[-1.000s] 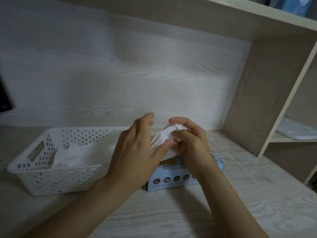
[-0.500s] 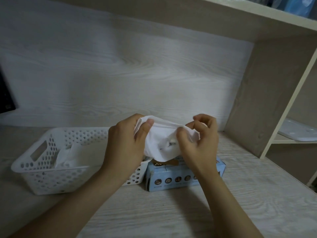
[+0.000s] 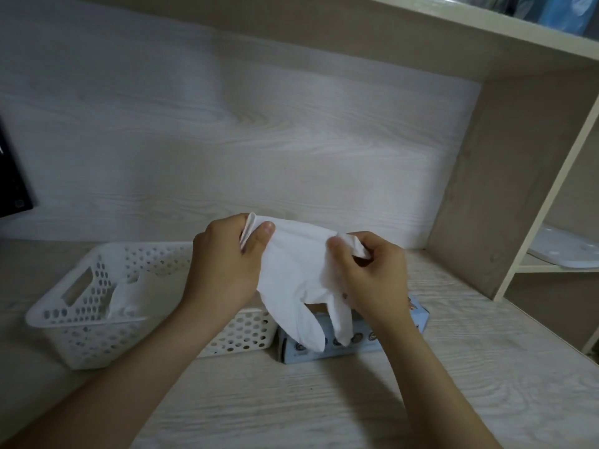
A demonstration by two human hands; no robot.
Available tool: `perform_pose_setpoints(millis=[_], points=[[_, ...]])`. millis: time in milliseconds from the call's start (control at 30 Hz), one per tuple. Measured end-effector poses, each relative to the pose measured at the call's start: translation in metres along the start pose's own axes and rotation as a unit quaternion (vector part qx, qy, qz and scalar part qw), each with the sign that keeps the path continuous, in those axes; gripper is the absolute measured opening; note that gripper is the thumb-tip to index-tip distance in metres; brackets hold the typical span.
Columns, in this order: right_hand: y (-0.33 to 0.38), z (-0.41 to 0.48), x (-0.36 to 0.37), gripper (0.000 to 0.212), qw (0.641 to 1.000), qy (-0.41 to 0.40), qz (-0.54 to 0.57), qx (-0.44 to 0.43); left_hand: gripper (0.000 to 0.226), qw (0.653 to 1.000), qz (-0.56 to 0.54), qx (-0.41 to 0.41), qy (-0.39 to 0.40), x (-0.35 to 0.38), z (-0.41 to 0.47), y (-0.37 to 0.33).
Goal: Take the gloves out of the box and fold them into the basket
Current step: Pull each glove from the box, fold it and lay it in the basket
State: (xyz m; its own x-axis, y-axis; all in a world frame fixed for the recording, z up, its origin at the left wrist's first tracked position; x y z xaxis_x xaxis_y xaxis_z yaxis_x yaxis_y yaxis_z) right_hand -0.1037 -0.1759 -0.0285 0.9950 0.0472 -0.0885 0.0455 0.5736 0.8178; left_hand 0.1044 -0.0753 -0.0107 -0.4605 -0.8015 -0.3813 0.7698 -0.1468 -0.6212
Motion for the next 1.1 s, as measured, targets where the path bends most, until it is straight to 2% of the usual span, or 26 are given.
perform_pose_setpoints(millis=[67, 267, 400, 467, 567, 700, 800, 933, 1100], points=[[0.001, -0.001, 0.004, 0.017, 0.999, -0.006, -0.050, -0.020, 0.048, 1.000, 0.010, 0.004, -0.007, -0.005, 0.003, 0.001], [0.002, 0.002, 0.020, 0.003, 0.999, -0.002, -0.027, -0.031, 0.045, 0.996, 0.082, 0.003, -0.039, -0.025, 0.016, 0.012], [0.007, 0.013, 0.043, 0.006, 0.990, 0.023, -0.110, -0.084, 0.021, 0.994, 0.098, -0.044, -0.026, -0.034, 0.025, 0.030], [0.011, 0.019, 0.061, 0.011, 0.968, 0.069, -0.210, -0.117, 0.011, 0.992, 0.109, -0.067, -0.012, -0.038, 0.029, 0.041], [0.014, 0.026, 0.086, 0.024, 0.919, 0.131, -0.347, -0.132, 0.008, 0.985, 0.153, -0.082, 0.016, -0.046, 0.032, 0.053], [0.017, 0.033, 0.113, 0.029, 0.903, 0.180, -0.375, -0.109, 0.004, 0.960, 0.241, -0.115, 0.083, -0.054, 0.031, 0.066], [0.021, 0.033, 0.135, 0.033, 0.879, 0.229, -0.402, -0.111, 0.019, 0.920, 0.308, -0.166, 0.177, -0.053, 0.031, 0.084], [0.023, 0.034, 0.158, 0.034, 0.857, 0.282, -0.416, -0.113, 0.065, 0.875, 0.369, -0.204, 0.239, -0.055, 0.028, 0.101], [0.024, 0.028, 0.180, 0.033, 0.837, 0.333, -0.414, -0.130, 0.072, 0.835, 0.444, -0.205, 0.253, -0.062, 0.025, 0.110]])
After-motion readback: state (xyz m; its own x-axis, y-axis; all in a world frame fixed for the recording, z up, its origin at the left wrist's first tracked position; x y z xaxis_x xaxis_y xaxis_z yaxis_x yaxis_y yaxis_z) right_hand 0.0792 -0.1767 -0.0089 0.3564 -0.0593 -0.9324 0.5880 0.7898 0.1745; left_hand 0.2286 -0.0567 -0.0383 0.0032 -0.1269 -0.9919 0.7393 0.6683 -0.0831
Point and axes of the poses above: each hand's wrist, its own z-axis towards the middle knuckle, its own x-axis out of the palm, y = z × x, the point moved 6 cm from there along z, towards the middle knuckle, and after that the axes turned 7 degrees about z, right-handed, at the moved point
